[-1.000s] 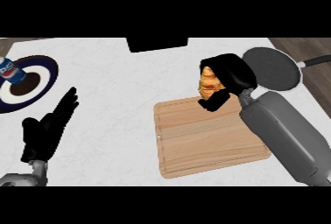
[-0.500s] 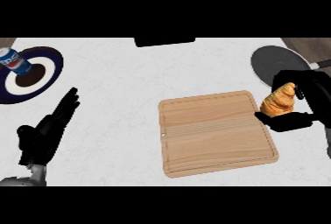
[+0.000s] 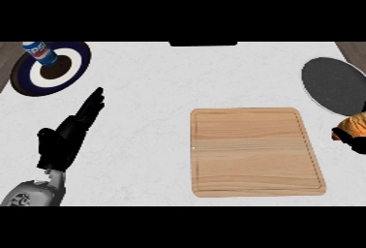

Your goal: Pick the croissant from the cutting board and place it in the pan

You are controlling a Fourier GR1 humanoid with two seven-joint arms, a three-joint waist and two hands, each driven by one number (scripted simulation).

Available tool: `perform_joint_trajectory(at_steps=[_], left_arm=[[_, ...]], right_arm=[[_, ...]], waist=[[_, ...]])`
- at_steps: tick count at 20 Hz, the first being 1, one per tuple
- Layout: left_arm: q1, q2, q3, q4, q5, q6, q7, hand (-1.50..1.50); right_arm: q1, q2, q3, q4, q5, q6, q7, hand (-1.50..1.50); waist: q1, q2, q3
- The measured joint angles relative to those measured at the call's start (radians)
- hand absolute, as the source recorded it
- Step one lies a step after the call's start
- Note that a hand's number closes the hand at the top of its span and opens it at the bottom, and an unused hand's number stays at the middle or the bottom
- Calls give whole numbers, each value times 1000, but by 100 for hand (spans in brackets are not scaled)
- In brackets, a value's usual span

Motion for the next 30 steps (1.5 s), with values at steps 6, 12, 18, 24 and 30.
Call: perform_joint_trajectory(at_steps=[6,12,18,24,30], left_arm=[[-19,-27,-1,19,-20,-22,-5,0],[-47,-44,1,22,-33,-38,5,0],[-67,-50,17,53,-34,-62,-11,0],[-78,-57,16,28,-36,-70,14,0],[-112,-75,6,57,-47,-72,3,0]], right_arm=[[-174,35,-50,339,76,-73,-143,150],[-382,27,-96,714,128,-112,-304,150],[-535,19,-128,975,168,-154,-419,150],[-606,3,-151,1117,186,-181,-489,150],[-643,-19,-90,1240,265,-122,-321,-150]], waist=[[28,5,0],[48,11,1],[61,18,2],[76,24,4],[98,40,5]])
